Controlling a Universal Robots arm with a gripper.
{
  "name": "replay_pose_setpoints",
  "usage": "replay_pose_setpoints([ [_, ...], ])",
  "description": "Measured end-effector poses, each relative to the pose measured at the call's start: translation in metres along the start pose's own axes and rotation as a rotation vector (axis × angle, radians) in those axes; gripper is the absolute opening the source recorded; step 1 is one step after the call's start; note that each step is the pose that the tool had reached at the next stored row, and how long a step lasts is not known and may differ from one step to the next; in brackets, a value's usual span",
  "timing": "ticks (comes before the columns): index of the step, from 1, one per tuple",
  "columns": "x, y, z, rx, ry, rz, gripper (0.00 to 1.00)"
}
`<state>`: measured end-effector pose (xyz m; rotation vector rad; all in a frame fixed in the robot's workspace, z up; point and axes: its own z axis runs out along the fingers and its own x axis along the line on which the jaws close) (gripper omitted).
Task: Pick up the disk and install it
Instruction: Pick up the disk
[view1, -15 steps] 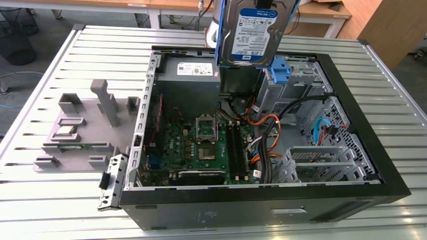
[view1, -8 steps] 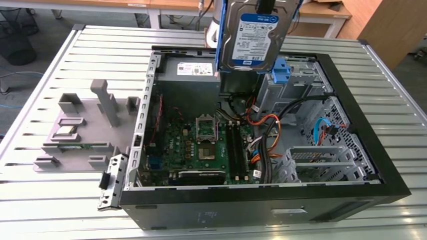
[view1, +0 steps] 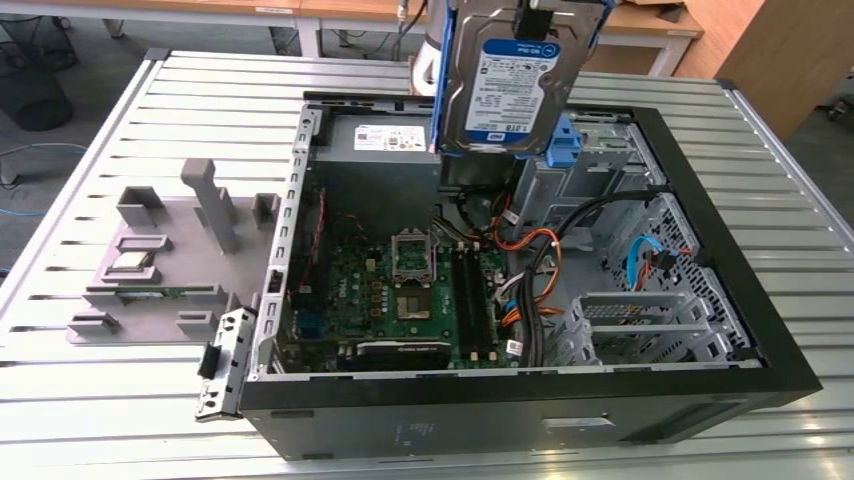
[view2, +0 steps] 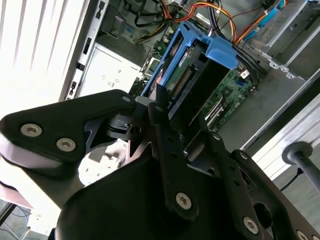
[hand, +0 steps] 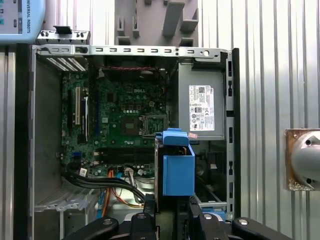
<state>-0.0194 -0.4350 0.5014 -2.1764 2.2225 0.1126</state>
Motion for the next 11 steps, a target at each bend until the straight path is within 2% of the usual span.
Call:
replay_pose_setpoints([
  [11,0.0132,-0.0004,0.0025,0.0003,0.0126,0.000,0.35],
])
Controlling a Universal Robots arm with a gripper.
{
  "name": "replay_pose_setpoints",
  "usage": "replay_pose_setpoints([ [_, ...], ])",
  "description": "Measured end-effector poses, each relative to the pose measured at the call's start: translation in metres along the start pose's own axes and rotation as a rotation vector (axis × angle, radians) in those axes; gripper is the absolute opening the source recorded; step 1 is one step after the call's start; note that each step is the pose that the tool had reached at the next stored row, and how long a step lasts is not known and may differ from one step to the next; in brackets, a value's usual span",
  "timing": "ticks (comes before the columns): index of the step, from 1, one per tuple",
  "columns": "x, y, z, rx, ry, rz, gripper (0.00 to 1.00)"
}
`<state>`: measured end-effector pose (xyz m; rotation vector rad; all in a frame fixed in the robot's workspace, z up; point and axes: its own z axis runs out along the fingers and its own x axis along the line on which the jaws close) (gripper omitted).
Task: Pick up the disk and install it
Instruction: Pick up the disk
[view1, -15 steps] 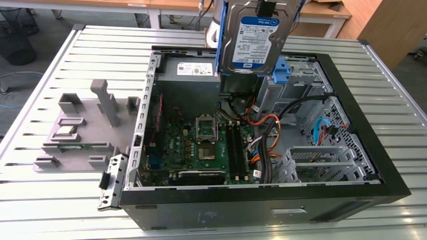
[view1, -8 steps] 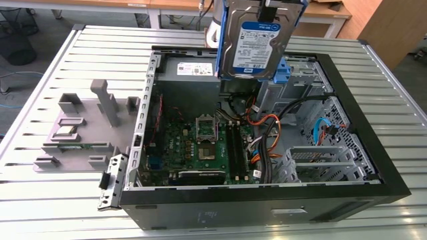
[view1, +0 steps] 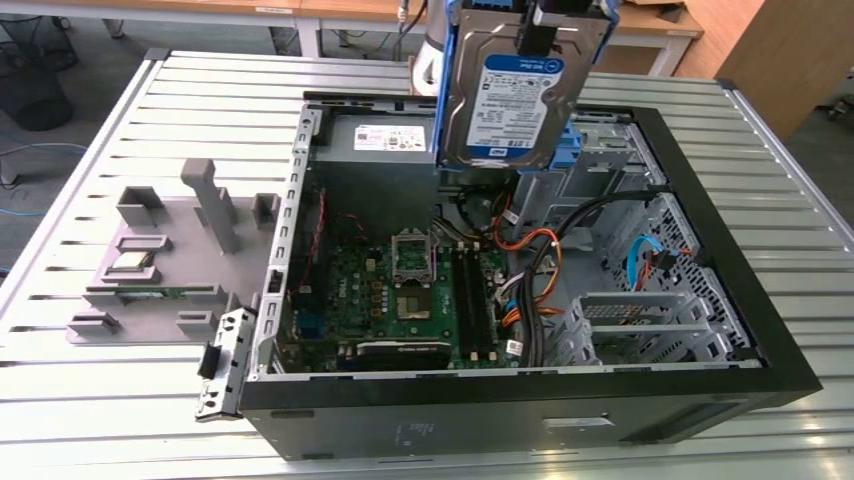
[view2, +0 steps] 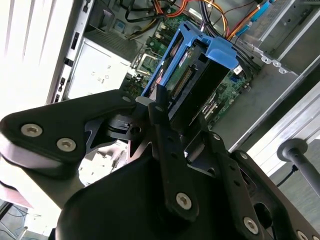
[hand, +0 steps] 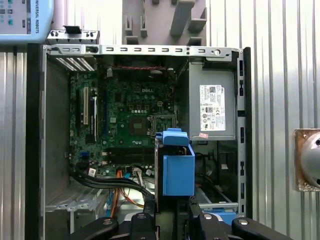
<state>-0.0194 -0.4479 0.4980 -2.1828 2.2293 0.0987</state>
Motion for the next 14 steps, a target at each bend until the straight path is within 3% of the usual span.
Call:
replay_pose_setpoints([
  [14,0.0127,-0.0004,0.0029,0.0004,0.0183,0.001,0.35],
])
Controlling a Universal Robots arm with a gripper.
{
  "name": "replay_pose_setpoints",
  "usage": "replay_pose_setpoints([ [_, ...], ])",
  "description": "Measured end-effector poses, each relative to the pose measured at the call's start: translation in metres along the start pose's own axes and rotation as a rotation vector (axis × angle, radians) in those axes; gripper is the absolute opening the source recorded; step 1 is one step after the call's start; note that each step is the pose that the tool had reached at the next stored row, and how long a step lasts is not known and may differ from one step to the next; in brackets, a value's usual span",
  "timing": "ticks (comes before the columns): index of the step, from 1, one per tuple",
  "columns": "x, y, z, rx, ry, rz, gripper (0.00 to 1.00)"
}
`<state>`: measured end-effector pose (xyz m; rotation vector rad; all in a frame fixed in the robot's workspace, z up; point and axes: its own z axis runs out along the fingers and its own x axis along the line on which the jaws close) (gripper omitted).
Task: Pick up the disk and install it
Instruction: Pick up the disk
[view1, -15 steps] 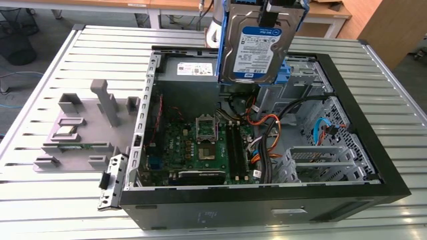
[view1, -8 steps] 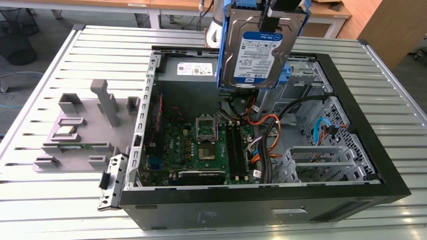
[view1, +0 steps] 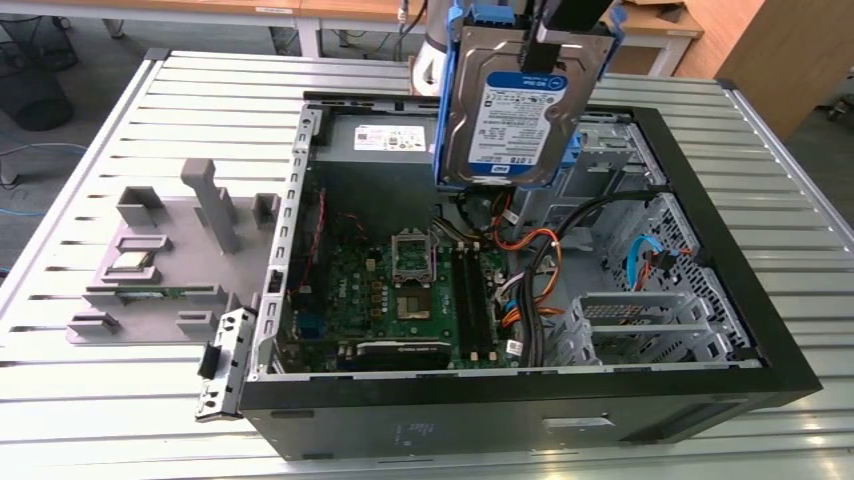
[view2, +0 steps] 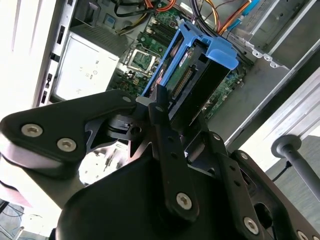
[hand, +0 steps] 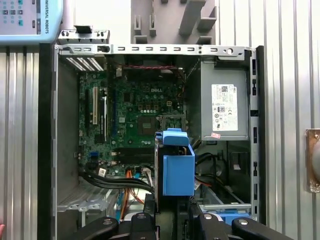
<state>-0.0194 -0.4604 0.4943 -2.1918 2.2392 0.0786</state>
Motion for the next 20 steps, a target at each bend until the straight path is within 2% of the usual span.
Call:
replay_pose_setpoints([
  [11,0.0061,-0.0002,0.0019,0.0002,0.0137,0.000,0.35],
  [20,0.0072,-0.0002,0.0021,0.0003,0.0148,0.000,0.35],
])
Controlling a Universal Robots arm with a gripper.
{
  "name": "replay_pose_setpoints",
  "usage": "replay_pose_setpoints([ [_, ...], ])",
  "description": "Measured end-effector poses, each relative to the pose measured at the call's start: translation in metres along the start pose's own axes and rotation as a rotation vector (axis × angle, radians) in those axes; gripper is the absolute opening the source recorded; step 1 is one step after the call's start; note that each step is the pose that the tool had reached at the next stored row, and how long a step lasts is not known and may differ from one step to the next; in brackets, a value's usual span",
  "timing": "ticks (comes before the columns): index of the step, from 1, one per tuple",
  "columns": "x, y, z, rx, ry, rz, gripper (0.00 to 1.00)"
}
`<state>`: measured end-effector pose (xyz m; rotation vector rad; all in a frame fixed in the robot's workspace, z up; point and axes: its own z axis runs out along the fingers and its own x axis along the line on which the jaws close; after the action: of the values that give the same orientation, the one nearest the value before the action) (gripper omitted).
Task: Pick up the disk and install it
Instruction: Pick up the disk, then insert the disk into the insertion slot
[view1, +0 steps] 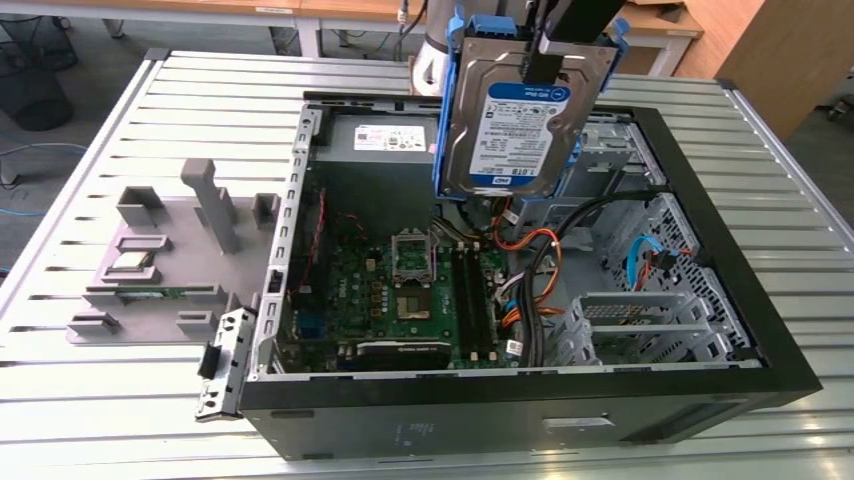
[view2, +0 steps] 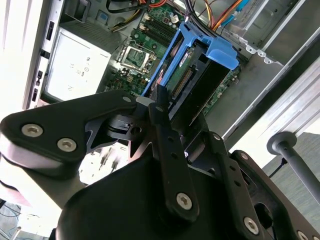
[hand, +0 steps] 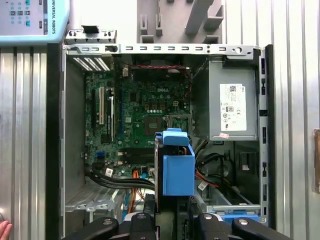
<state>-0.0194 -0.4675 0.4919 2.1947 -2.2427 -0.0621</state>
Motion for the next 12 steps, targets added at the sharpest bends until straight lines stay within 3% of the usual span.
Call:
replay_pose_setpoints([
  [12,0.0035,-0.0001,0.0002,0.0000,0.0000,0.000,0.35],
])
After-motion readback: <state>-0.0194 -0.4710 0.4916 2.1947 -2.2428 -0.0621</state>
